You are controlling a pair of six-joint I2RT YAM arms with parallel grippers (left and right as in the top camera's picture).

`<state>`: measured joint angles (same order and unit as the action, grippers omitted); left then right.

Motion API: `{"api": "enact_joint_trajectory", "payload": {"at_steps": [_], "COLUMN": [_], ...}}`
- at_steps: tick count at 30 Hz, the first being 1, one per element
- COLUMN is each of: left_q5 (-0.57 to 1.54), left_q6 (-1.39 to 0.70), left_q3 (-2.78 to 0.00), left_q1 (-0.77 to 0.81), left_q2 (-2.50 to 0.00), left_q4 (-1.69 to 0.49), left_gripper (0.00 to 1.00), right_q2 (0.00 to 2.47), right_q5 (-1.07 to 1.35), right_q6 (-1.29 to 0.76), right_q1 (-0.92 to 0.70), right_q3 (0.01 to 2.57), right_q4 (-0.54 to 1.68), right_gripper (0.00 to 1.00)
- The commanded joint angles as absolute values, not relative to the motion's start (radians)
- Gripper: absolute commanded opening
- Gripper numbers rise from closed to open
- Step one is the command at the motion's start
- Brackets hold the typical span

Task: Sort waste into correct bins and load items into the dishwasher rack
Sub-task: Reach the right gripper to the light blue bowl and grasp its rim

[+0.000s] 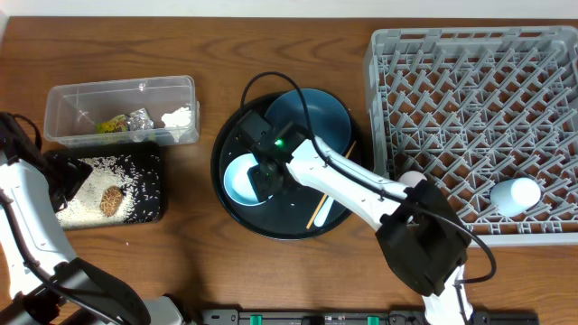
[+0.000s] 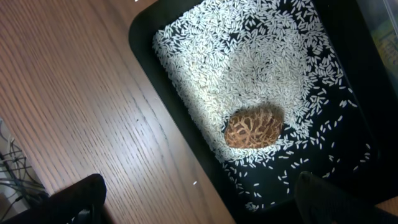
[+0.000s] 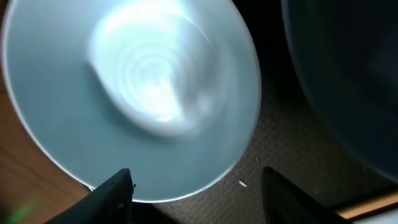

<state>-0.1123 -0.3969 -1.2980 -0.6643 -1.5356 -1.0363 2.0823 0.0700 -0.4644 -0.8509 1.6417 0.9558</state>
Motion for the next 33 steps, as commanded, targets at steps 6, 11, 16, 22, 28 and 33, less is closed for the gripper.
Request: {"api": "enact_joint_trajectory", "payload": {"at_steps": [6, 11, 16, 22, 28, 33], "left_q5": [-0.132, -0.132, -0.132, -0.132, -0.132, -0.132], "left_q6": [-0.403, -0.403, -0.403, -0.403, -0.403, -0.403], "left_q3": [-1.298, -1.298, -1.298, -1.298, -1.298, -1.298], "left_q1": [-0.667, -0.667, -0.667, -0.667, -0.667, -0.667], "left_q2": [-1.530, -1.530, -1.530, -1.530, -1.530, -1.530], "left_q4": [-1.039, -1.039, -1.039, -1.039, -1.039, -1.039], "left_gripper": [0.98, 0.98, 0.98, 0.98, 0.98, 0.98], "right_q2": [2.097, 2.097, 2.097, 2.097, 2.097, 2.097], "right_q5": [0.052, 0.037, 0.021, 0.008, 0.012, 0.016], "right_q6": [-0.584, -0.669, -0.781, -0.834, -0.883, -0.883], "right_q1": [-0.852, -0.852, -0.852, -0.852, -0.852, -0.852], "right_q3": [1.631, 1.621, 1.601, 1.561, 1.497, 1.487], "right_q4": [0.935, 0.932, 0.934, 0.913, 0.831, 0.787], "right_gripper": [0.49, 0.38, 0.39, 0.40, 0.38, 0.34]}}
